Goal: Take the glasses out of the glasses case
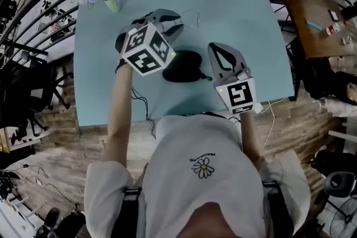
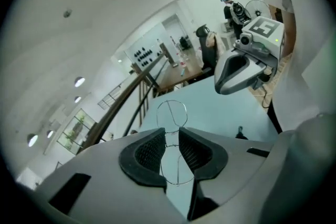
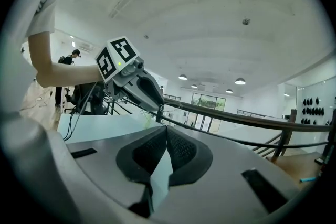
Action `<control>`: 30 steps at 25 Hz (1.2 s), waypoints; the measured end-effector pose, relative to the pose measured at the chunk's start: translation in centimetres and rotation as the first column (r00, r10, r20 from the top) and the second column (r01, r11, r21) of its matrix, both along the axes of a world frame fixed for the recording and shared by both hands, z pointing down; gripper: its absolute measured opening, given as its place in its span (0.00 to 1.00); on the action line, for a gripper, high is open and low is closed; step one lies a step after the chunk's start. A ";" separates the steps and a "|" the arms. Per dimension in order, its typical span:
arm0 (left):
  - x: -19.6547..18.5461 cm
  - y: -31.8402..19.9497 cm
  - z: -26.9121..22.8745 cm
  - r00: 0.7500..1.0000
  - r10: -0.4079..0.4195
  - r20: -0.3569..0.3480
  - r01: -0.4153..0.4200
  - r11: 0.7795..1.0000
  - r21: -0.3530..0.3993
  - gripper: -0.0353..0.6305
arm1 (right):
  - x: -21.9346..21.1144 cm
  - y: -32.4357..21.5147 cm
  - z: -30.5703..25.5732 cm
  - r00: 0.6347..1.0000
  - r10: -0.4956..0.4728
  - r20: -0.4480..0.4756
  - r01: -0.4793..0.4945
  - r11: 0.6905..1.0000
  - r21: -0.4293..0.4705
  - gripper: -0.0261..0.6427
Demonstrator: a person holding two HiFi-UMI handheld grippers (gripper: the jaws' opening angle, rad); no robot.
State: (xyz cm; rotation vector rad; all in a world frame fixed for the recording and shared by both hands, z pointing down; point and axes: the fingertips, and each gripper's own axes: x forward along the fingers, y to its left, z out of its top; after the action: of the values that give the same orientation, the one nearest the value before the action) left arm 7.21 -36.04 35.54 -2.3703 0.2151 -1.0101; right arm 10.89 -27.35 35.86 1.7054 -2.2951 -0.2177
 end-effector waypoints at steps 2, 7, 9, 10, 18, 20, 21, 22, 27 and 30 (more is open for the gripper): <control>-0.5 -0.6 -2.6 0.994 -0.043 -0.102 0.049 0.997 0.062 0.19 | -0.2 -0.3 -0.7 1.000 0.003 -0.015 -0.002 1.000 0.020 0.05; -2.2 -1.0 -9.3 0.908 -0.133 -0.396 0.206 0.968 0.147 0.19 | -0.7 -0.8 -3.1 0.999 -0.018 -0.049 0.023 0.994 0.104 0.05; -3.3 -1.0 -11.4 0.848 -0.169 -0.502 0.279 0.948 0.152 0.19 | -0.9 -1.0 -3.8 0.999 -0.016 -0.044 0.022 0.992 0.127 0.05; -3.9 -1.1 -12.4 0.812 -0.185 -0.554 0.317 0.936 0.151 0.19 | -1.0 -1.2 -4.1 0.999 -0.010 -0.038 0.015 0.990 0.138 0.05; -8.6 0.6 -16.6 0.393 -0.192 -0.899 0.511 0.858 0.040 0.19 | -1.7 -1.9 -7.3 0.997 0.047 0.061 -0.060 0.967 0.249 0.05; -9.7 1.6 -16.0 0.270 -0.218 -0.938 0.546 0.837 -0.037 0.19 | -1.8 -1.9 -7.7 0.996 0.056 0.073 -0.074 0.962 0.264 0.05; -10.2 2.0 -15.7 0.234 -0.225 -0.946 0.566 0.823 -0.056 0.19 | -1.8 -1.9 -7.9 0.994 0.062 0.085 -0.083 0.959 0.271 0.05; -10.7 2.4 -15.3 0.209 -0.230 -0.950 0.584 0.809 -0.067 0.19 | -1.7 -1.8 -8.1 0.993 0.067 0.099 -0.093 0.956 0.278 0.05; -12.9 4.5 -13.5 0.125 -0.245 -0.961 0.648 0.754 -0.108 0.19 | -1.4 -1.4 -8.3 0.988 0.081 0.134 -0.116 0.951 0.285 0.05; -13.5 5.4 -12.4 0.112 -0.261 -0.959 0.640 0.757 -0.131 0.19 | -1.5 -1.3 -8.2 0.987 0.086 0.138 -0.123 0.951 0.283 0.05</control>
State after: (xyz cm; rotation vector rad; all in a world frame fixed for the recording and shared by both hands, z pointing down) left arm -6.24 -30.62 23.15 -2.2487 1.5651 0.4941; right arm 9.44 -28.64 27.68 2.0308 -2.3454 -0.4598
